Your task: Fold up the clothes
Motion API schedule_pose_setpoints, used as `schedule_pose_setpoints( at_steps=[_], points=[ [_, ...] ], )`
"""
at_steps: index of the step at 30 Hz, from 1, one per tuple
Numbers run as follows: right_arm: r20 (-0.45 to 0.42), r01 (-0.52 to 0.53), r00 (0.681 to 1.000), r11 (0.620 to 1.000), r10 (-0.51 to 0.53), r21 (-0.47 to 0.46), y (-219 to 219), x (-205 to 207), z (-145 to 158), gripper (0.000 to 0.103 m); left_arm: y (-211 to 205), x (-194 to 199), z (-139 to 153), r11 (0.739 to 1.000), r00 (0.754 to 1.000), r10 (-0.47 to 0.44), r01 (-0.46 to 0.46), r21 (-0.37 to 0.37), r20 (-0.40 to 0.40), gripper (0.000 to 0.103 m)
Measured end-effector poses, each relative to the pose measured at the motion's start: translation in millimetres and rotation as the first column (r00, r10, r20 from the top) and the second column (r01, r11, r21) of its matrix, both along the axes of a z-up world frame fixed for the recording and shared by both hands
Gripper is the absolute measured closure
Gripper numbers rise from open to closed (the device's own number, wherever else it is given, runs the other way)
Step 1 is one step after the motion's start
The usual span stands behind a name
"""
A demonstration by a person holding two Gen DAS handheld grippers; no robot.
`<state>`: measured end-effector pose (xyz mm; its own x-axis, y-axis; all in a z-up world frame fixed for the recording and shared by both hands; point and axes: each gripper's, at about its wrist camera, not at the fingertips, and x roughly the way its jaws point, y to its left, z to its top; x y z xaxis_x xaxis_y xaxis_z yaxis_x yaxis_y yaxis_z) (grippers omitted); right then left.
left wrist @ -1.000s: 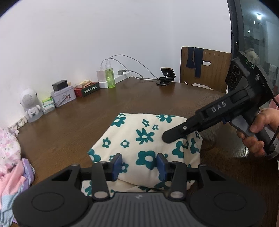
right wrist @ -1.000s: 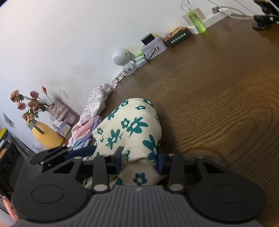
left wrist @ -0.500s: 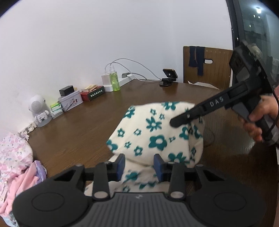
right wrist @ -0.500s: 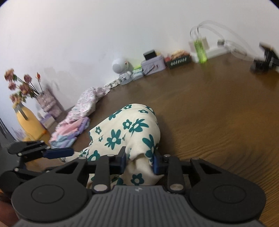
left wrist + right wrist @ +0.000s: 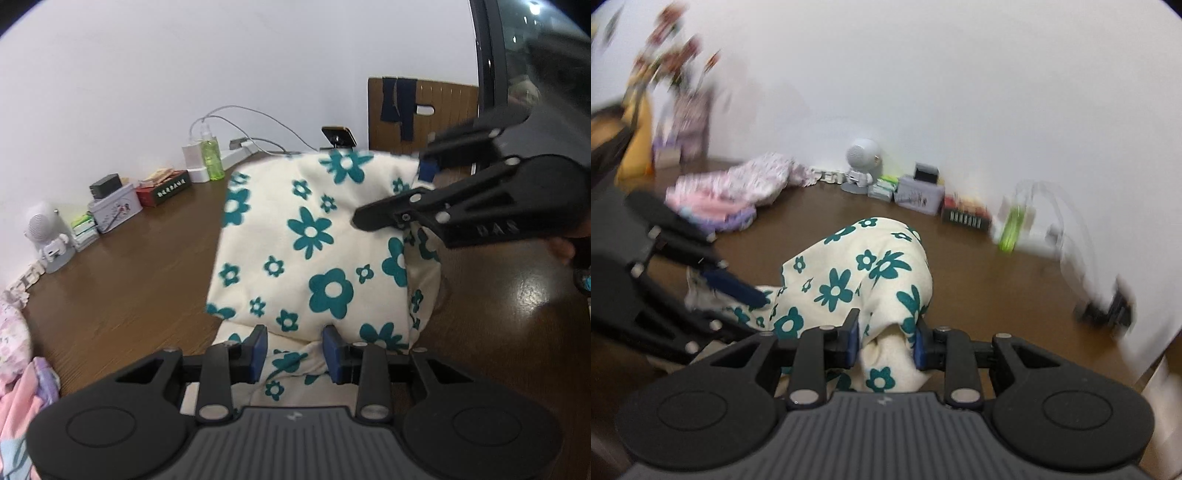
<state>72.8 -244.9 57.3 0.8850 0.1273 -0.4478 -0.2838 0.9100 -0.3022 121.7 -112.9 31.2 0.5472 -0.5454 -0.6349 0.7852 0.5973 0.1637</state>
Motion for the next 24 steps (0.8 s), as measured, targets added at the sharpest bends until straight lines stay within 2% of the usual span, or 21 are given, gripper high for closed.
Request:
schedule_pose_setpoints(
  at_steps=[3, 8, 14, 18, 21, 24],
  points=[
    [0.059, -0.057, 0.996, 0.989, 0.065, -0.133, 20.7, -12.3, 5.1, 0.077, -6.9, 6.0, -5.8, 1.0, 1.0, -0.002, 0.002, 0.006, -0.014, 0.074],
    [0.097, -0.128, 0.982, 0.95, 0.162, -0.286, 45.2, -23.4, 7.7, 0.077, -1.5, 2.9, -5.5, 1.0, 1.0, 0.018, -0.018, 0.006, 0.001, 0.071],
    [0.117, -0.184, 0.954, 0.847, 0.276, -0.499, 75.9, -37.1, -3.0, 0.077, 33.3, -14.7, 2.5, 0.997, 0.997, 0.072, -0.072, 0.003, 0.011, 0.069],
    [0.11, -0.22, 0.934, 0.79, 0.34, -0.573, 90.3, -45.4, -8.0, 0.077, 44.1, -17.5, -2.7, 0.996, 0.996, 0.093, -0.092, 0.014, -0.008, 0.069],
    [0.077, -0.279, 0.912, 0.746, 0.403, -0.605, 100.5, -54.0, -10.9, 0.077, 55.6, -20.6, -1.9, 0.993, 0.993, 0.114, -0.114, -0.011, -0.015, 0.069],
    [0.028, -0.353, 0.894, 0.741, 0.448, -0.571, 108.5, -58.9, -10.9, 0.077, 77.8, -25.8, 6.9, 0.986, 0.988, 0.152, -0.153, -0.064, -0.026, 0.069]
  ],
)
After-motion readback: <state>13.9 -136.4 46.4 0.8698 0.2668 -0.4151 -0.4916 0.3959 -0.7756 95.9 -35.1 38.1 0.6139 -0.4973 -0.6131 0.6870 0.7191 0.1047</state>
